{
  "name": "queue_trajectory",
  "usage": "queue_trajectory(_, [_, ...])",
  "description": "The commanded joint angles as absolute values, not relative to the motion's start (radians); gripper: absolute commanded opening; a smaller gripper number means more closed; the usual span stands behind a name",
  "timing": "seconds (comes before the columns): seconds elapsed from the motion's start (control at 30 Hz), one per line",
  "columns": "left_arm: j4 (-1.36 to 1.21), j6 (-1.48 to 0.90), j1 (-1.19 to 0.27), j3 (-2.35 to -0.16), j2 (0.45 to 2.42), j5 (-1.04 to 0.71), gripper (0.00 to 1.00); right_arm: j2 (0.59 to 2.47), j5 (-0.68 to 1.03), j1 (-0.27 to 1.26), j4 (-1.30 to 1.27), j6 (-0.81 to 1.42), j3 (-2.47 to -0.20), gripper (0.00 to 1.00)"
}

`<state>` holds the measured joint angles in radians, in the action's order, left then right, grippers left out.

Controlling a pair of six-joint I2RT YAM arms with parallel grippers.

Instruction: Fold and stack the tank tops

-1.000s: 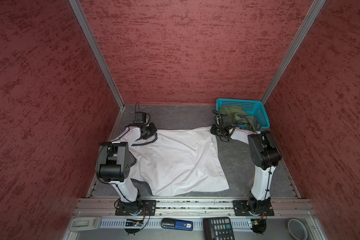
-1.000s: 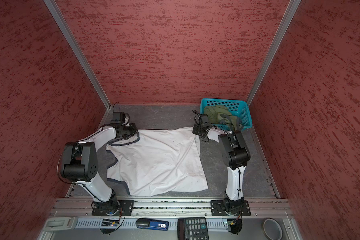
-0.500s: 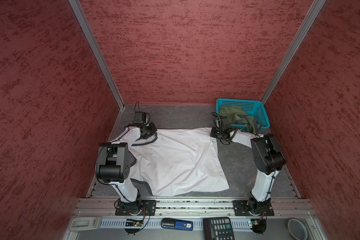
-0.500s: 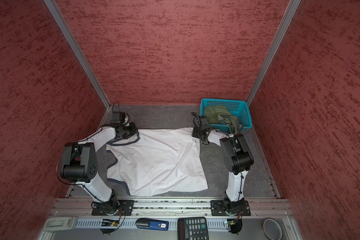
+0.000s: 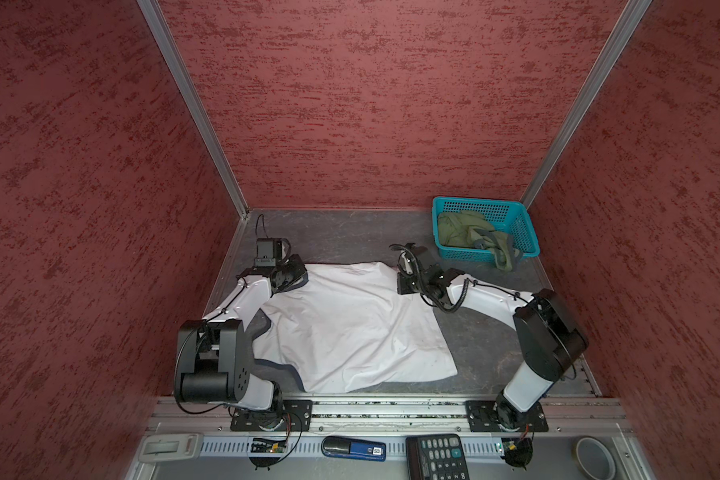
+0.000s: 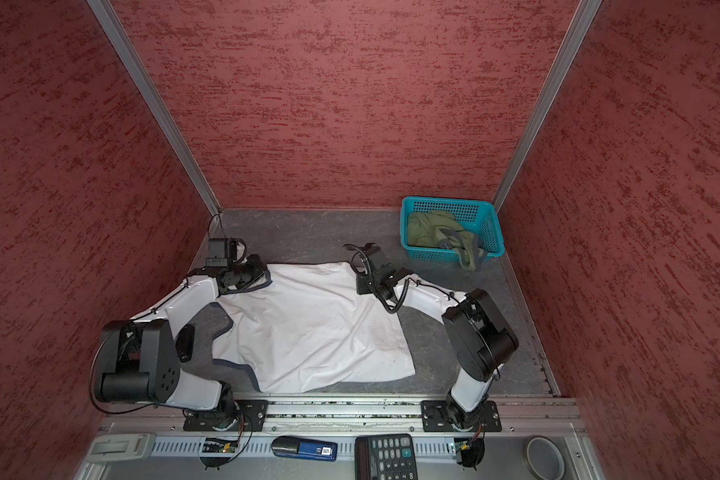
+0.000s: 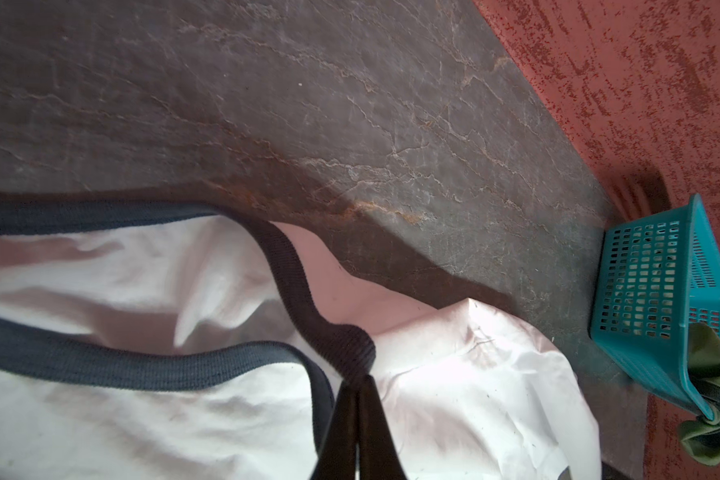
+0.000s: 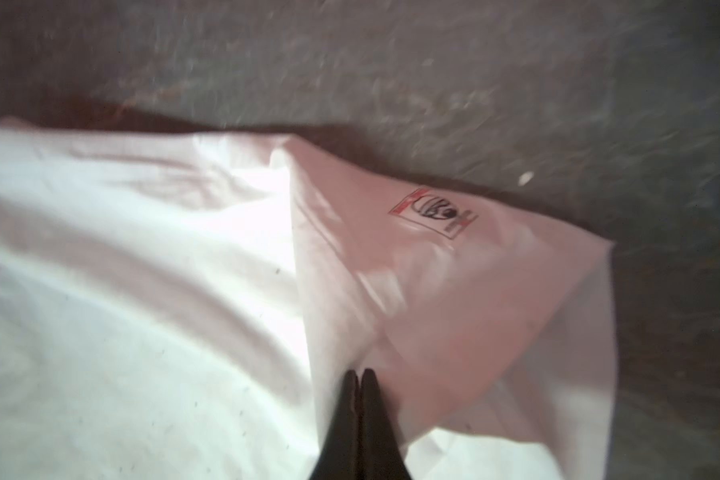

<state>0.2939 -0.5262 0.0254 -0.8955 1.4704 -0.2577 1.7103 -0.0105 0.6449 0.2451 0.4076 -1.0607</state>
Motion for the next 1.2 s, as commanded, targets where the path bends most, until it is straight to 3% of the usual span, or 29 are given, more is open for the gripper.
queue_trajectory(0.0, [0.27,-0.527,0.033,-0.878,1.484,-0.266,0.0,1.715,0.008,0.679,0.289,0.419,-1.045,0.08])
queue_trajectory(0.13, [0.27,-0.525,0.033,-0.883,1.49,-0.272,0.0,1.648,-0.03,0.675,0.299,0.431,-1.022,0.31])
queue_trajectory(0.23, [0.276,-0.52,0.033,-0.887,1.484,-0.265,0.0,1.567,-0.037,0.636,0.27,0.473,-0.974,0.35])
queue_trajectory(0.4, [0.274,-0.521,0.033,-0.871,1.47,-0.255,0.0,1.51,0.096,0.528,0.157,0.576,-0.876,0.35])
queue_trajectory(0.6, [0.272,-0.522,0.033,-0.87,1.472,-0.257,0.0,1.557,0.225,0.516,0.028,0.699,-0.836,0.32])
queue_trajectory(0.87, [0.27,-0.522,0.034,-0.871,1.477,-0.26,0.0,1.585,0.295,0.518,-0.188,0.894,-0.731,0.31])
queue_trajectory(1.17, [0.268,-0.522,0.033,-0.871,1.478,-0.262,0.0,1.661,0.293,0.518,-0.247,0.929,-0.744,0.3])
